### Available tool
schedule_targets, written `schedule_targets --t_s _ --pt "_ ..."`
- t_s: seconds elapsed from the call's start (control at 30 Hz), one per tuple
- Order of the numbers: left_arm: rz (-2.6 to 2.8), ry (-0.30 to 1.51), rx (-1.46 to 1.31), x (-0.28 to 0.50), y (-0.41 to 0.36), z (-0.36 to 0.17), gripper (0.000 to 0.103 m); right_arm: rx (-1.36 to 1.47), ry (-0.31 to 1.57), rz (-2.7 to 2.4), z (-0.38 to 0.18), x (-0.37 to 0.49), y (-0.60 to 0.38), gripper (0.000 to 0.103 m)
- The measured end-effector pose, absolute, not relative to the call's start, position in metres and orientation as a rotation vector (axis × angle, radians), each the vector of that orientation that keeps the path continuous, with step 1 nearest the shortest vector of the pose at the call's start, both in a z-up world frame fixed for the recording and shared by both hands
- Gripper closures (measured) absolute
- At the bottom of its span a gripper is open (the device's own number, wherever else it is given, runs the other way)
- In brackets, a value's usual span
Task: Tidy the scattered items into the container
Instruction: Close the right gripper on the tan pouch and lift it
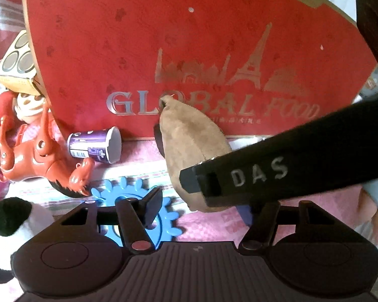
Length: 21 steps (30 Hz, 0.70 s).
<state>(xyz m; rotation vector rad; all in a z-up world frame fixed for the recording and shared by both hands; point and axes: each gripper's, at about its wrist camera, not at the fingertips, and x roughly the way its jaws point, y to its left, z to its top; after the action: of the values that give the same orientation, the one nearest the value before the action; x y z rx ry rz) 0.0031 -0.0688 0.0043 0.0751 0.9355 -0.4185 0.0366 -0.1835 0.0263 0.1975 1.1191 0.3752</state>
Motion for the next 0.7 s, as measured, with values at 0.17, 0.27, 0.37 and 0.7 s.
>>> schedule_targets --t_s 0.17,0.27,0.37,0.7 --pt "-0.430 0.943 0.111 -0.003 -0.065 0.001 0.042 0.228 1.130 0.386 0.029 0.033 -0.191 0.051" --pt "-0.438 0.947 0.126 -0.004 -0.061 0.001 0.041 0.218 1.129 0.379 0.031 0.039 -0.189 0.047" --pt "-0.426 0.956 0.143 -0.004 -0.062 -0.001 0.040 0.194 1.105 0.365 0.033 0.050 -0.183 0.046" --pt "-0.328 0.913 0.101 -0.002 -0.061 0.009 0.016 0.241 1.109 0.354 0.026 0.059 -0.174 0.072"
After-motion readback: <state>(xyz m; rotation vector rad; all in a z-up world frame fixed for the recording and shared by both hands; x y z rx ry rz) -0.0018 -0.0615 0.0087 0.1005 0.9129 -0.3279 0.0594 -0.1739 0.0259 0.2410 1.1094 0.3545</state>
